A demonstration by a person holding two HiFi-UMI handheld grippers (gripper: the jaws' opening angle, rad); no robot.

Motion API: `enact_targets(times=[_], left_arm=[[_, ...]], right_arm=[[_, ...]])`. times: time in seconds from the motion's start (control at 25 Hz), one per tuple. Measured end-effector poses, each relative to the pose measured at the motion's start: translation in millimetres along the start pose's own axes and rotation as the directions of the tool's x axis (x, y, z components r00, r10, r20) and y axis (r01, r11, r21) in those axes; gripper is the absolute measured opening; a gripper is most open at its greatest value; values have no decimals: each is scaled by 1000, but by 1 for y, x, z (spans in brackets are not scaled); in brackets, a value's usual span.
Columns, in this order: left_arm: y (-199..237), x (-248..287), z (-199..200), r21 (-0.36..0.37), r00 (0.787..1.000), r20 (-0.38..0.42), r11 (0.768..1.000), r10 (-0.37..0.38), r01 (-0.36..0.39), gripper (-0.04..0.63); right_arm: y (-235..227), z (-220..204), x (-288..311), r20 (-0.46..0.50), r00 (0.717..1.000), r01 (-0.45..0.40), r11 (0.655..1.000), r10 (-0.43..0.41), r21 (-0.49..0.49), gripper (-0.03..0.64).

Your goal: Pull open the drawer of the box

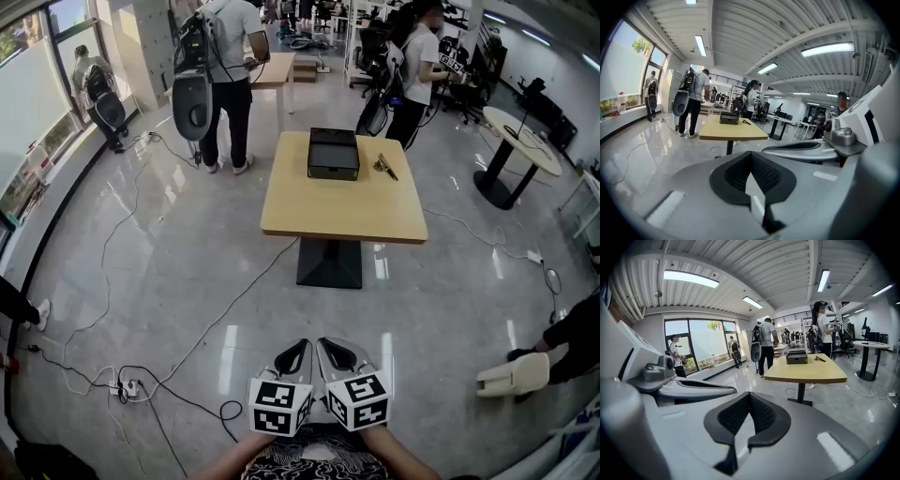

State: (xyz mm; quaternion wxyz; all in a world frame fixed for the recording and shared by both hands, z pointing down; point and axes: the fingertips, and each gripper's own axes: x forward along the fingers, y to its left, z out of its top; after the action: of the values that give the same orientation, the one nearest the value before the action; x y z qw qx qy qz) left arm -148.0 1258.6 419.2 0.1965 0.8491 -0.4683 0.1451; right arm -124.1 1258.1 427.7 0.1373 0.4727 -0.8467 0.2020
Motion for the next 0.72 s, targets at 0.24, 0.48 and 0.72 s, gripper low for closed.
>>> enact_targets(times=[0.24,0.48,0.72], left_arm=[[-10,125,42,-6,1000,-19,1000,11,-11,2],[-10,316,114,-11,999,-39,999,29,-30,2],[-39,522,197,-14,997,-54,998,55,-56,2]], right_arm=[[-118,33,48,-18,1000,-11,1000,11,15,6],[-292,97,134,-18,999,-38,999,39,37,6],[-495,167,201,-25,997,-72,997,73,40,6]])
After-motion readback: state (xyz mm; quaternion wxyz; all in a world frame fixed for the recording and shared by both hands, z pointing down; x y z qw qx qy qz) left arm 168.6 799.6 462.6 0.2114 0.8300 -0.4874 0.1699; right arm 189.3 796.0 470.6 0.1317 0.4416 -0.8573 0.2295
